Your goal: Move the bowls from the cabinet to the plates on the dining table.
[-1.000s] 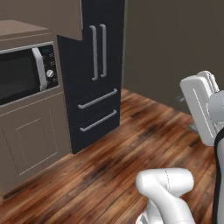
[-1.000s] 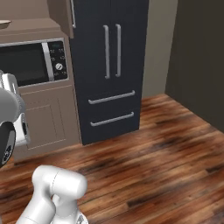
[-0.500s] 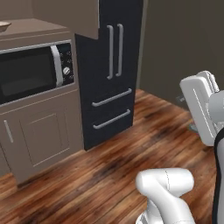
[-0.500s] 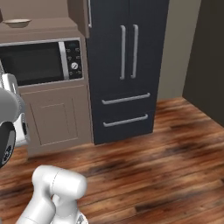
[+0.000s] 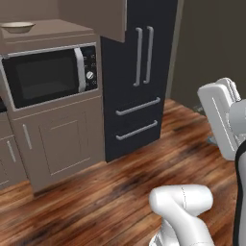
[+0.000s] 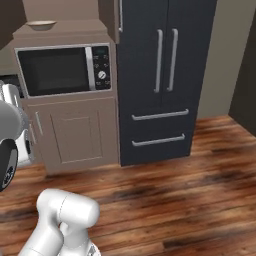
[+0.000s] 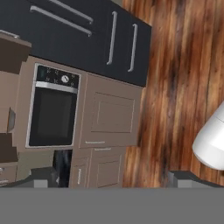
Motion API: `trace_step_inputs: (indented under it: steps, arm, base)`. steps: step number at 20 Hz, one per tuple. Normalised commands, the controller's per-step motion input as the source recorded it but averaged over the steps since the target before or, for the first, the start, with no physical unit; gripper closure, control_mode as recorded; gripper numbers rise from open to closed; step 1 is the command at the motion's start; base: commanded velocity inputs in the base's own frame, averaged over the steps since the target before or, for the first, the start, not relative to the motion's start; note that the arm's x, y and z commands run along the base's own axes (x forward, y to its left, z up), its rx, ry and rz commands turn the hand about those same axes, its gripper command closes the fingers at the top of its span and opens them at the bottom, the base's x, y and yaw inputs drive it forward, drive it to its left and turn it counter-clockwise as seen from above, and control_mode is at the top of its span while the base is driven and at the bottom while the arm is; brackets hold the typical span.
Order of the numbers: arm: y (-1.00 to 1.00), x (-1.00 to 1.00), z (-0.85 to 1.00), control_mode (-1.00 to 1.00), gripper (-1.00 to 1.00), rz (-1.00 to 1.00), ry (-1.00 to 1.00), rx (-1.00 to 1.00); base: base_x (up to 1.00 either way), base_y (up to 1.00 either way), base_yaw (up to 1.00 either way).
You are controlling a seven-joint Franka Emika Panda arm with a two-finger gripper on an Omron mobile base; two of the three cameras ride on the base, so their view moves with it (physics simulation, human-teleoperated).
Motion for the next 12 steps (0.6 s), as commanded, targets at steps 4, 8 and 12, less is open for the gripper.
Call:
trace_step_inputs:
  steps: [4,8,12]
  arm:
    - [0.0,0.0,0.0,1.0,-1.0,0.0,0.0,0.0]
    - [0.0,0.0,0.0,1.0,-1.0,0.0,0.0,0.0]
    - [0.0,0.0,0.0,1.0,-1.0,0.0,0.0,0.0]
  base:
    - [0.0,0.09,0.24]
    - [0.0,0.1,0.24]
    - [0.0,0.11,0.24]
